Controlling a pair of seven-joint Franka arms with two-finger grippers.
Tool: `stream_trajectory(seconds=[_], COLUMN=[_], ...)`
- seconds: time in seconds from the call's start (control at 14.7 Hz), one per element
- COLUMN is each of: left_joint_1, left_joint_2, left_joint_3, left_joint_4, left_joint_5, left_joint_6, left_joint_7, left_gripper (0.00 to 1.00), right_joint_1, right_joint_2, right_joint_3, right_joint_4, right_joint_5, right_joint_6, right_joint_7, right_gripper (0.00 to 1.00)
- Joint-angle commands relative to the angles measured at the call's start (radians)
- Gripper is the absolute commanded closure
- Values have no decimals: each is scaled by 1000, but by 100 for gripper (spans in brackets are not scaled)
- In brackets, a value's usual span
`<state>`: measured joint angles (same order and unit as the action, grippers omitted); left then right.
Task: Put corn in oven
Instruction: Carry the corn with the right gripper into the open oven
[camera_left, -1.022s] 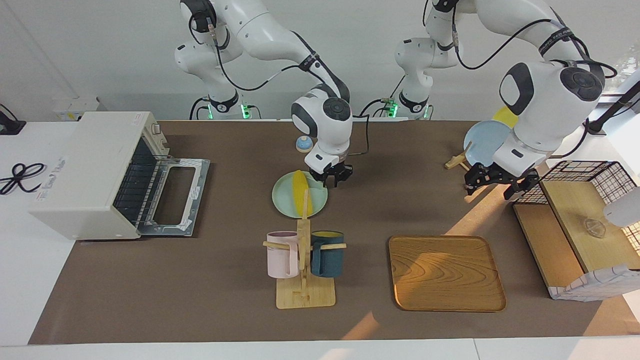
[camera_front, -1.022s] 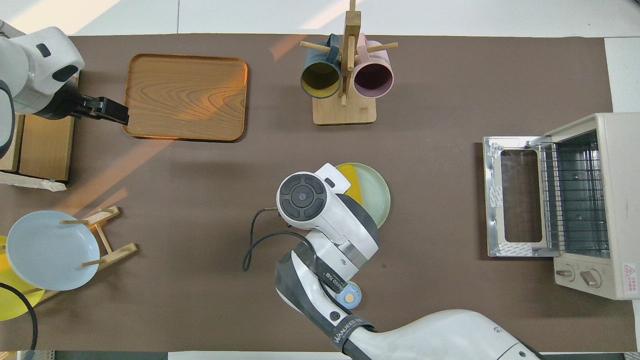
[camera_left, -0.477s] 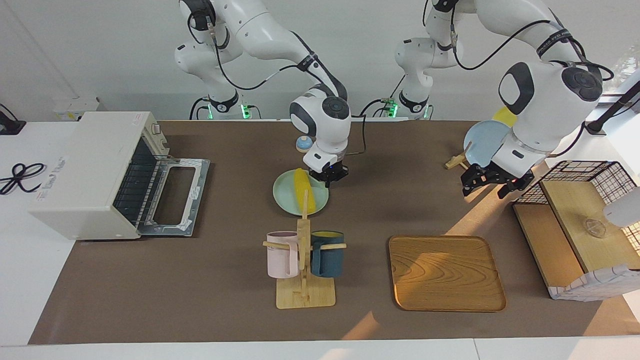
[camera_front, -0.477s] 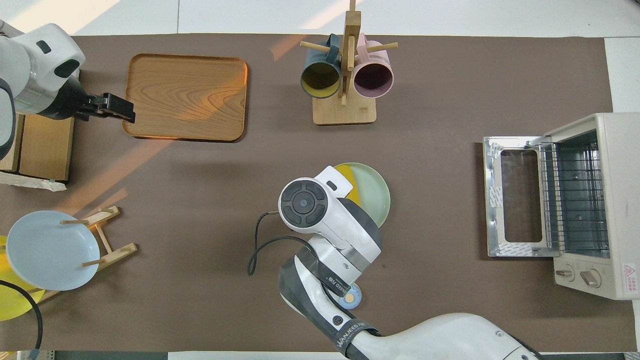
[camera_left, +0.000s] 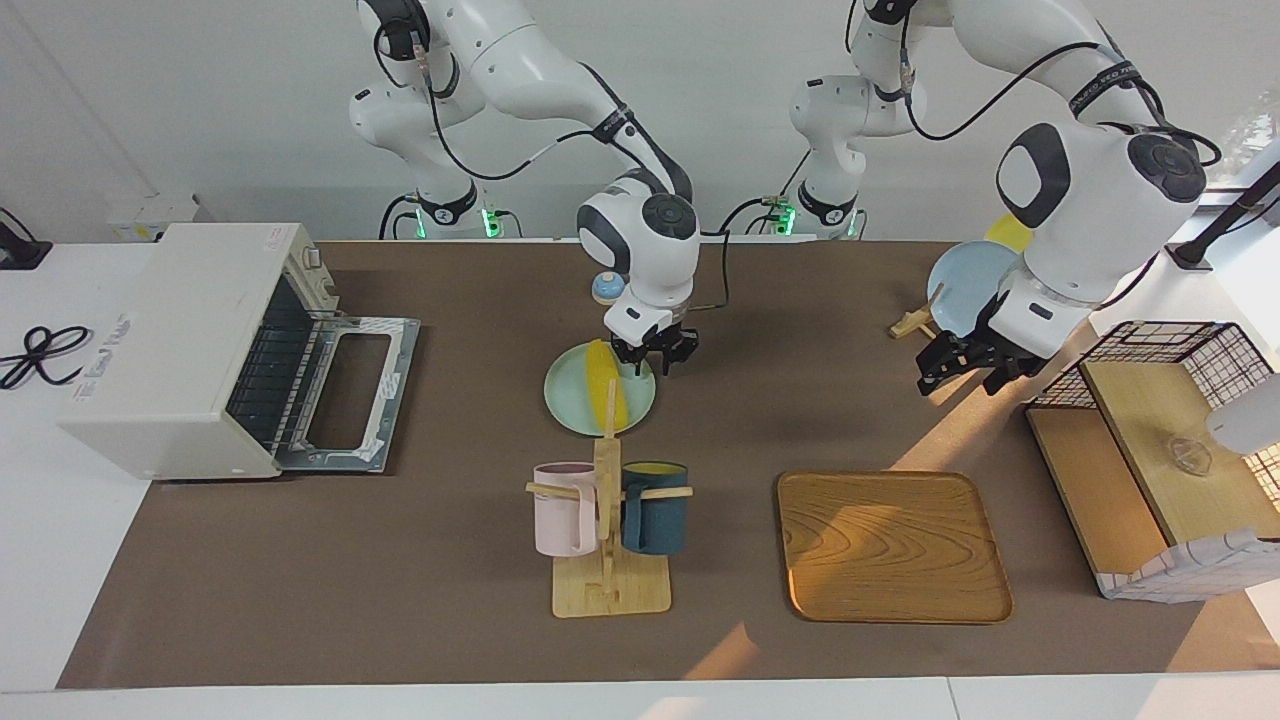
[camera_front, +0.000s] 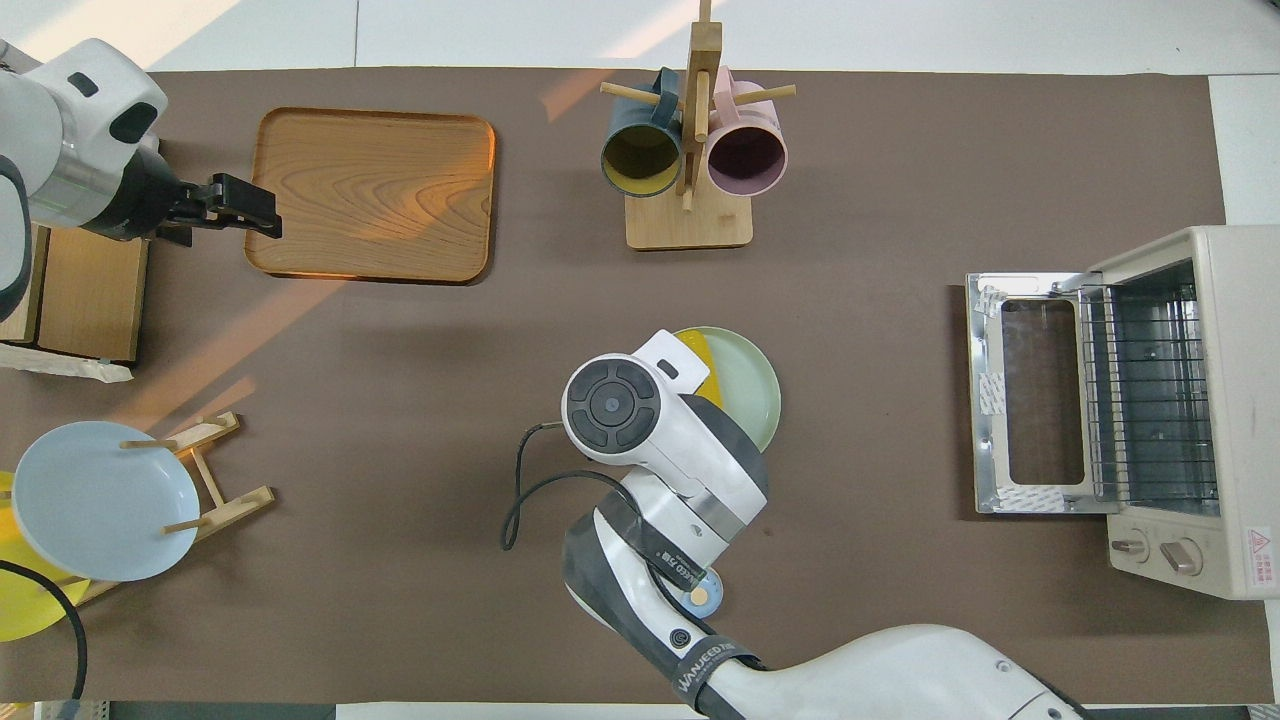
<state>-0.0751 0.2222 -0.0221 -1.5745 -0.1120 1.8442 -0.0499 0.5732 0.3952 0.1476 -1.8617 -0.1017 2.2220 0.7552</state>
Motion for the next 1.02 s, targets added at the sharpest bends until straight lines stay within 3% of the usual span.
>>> stream_trajectory(seconds=[0.0, 0.14, 0.27, 0.54, 0.82, 0.95], left_joint_1=[-3, -5, -6, -12, -14, -22], left_joint_2=[-7, -7, -7, -7, -7, -7], left_joint_3=[2, 2, 1, -1, -1, -1], left_joint_4=[2, -1, -1, -1, 1, 2], left_joint_5=[-17, -15, -17, -17, -17, -5], left_joint_6=[7, 9, 20, 20, 20, 16], left_joint_7=[-8, -1, -8, -4, -1, 10], left_gripper=[0, 0, 0, 0, 0, 0], right_joint_1=[-15, -13, -16, -32, -102, -151], right_joint_2=[-12, -13, -13, -12, -4, -39], right_joint_3=[6, 6, 6, -2, -2, -2], right_joint_4=[-28, -31, -33, 11, 258, 280], right_joint_5=[-13, -13, -13, -71, -135, -141], right_joint_6=[27, 27, 30, -36, -380, -474], right_joint_7=[-23, -36, -57, -146, -265, -321], right_gripper=[56, 73, 100, 100, 100, 100])
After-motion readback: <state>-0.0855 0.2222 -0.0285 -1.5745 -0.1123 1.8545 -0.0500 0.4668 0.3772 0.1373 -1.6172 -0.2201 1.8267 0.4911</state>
